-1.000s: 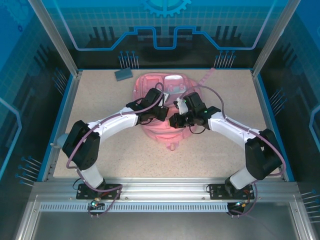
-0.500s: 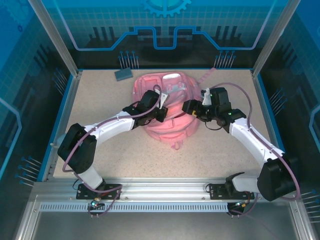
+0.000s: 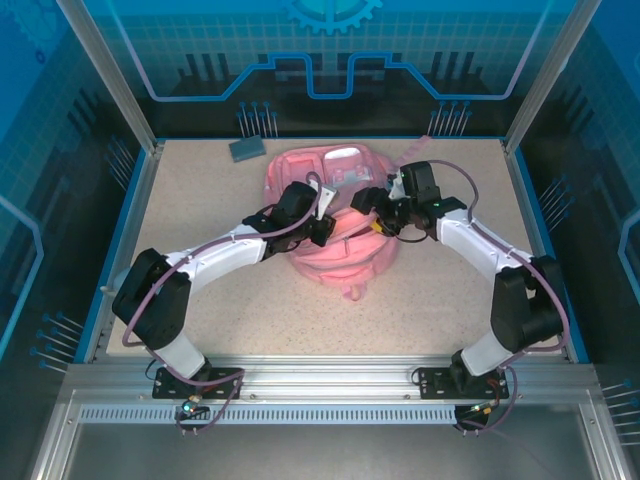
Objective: Pack the student bag
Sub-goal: Unzip the student bag at the top-center of the table.
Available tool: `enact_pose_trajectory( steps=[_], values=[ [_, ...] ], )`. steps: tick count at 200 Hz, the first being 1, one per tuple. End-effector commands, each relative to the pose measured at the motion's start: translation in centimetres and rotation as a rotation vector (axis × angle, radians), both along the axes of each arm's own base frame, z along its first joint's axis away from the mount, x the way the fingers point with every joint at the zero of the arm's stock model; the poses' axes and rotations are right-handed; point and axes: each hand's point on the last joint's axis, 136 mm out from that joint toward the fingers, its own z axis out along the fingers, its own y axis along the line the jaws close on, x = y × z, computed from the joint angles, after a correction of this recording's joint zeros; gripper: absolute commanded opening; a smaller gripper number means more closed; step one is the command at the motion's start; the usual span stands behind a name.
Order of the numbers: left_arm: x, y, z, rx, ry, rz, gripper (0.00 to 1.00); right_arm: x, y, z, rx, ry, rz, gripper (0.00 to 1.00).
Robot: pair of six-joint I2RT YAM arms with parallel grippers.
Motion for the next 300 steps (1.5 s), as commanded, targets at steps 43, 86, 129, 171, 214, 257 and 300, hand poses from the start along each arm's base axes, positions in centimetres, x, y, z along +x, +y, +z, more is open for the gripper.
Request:
enact_pose_trajectory(
  steps=[43,86,129,171,214,257,300],
  values=[
    [-1.6,1.8,3.4,-0.121,0.082,0.167,0.43,1.4,3.4,2.2,0.148,-0.073,0.053,0.46],
    [-5.5,2.4,3.3,-0.21,0.243,0.235,0.47,1.4,3.9,2.0,0.122,-0.088,0.057,0.36],
    [-7.4,0.9,2.1,-0.23,0.293,0.236,0.47,1.3,4.4,1.8,0.114,-0.086,0.066,0.35],
    [-6.5,0.3,0.2,-0.188,0.323,0.265,0.43,1.0,4.5,1.7,0.108,-0.081,0.072,0.35],
    [-5.5,-0.5,-1.3,-0.153,0.343,0.286,0.39,0.9,4.4,1.7,0.103,-0.084,0.068,0.35],
    [-4.9,-0.3,-1.7,-0.13,0.323,0.314,0.29,0.8,4.3,1.5,0.102,-0.08,0.067,0.33],
    [-4.6,1.0,-2.0,-0.085,0.291,0.358,0.08,0.9,3.9,1.2,0.085,-0.076,0.047,0.27]
  ],
)
